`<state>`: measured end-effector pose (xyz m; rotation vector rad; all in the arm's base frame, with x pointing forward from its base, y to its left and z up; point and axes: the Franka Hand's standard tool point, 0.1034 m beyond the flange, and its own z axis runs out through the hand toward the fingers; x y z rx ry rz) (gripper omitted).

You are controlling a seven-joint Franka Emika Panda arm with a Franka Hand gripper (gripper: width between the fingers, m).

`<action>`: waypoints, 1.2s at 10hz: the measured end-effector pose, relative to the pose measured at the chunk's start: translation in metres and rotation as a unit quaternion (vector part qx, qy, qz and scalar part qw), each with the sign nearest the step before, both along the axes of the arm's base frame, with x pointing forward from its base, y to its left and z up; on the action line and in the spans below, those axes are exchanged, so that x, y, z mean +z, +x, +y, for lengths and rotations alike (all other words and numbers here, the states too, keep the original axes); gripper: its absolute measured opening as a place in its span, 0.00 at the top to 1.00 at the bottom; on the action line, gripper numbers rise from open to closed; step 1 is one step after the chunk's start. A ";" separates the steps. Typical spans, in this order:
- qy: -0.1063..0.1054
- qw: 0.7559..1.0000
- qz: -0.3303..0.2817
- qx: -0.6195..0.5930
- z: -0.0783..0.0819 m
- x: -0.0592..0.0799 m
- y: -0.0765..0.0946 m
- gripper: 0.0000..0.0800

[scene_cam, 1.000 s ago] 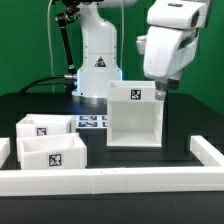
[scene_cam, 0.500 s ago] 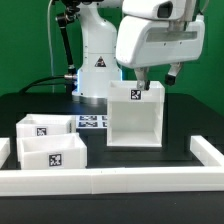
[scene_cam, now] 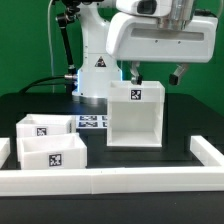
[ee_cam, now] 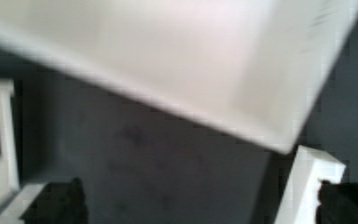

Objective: Assemble drawer

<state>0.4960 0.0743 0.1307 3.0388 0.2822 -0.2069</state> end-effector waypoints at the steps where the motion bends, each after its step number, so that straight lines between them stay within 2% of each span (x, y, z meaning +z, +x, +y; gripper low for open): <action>1: -0.007 0.999 -0.003 -0.038 0.006 0.003 -0.010 0.19; 3: -0.003 0.999 -0.010 -0.053 0.008 0.011 -0.030 0.19; 4: 0.005 0.998 -0.024 -0.061 0.011 0.007 -0.038 0.19; 5: 0.012 0.997 -0.033 -0.064 0.013 -0.003 -0.052 0.19; 6: 0.020 0.997 -0.040 -0.064 0.016 -0.014 -0.059 0.19; 8: 0.029 0.996 -0.040 -0.069 0.020 -0.028 -0.060 0.19; 11: 0.029 0.996 -0.037 -0.070 0.020 -0.030 -0.060 0.19; 12: 0.029 0.996 -0.037 -0.070 0.020 -0.031 -0.060 0.35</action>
Offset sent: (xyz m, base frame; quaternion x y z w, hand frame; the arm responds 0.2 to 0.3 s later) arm -0.0465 0.0048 -0.0005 0.0264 0.0437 0.0418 0.9978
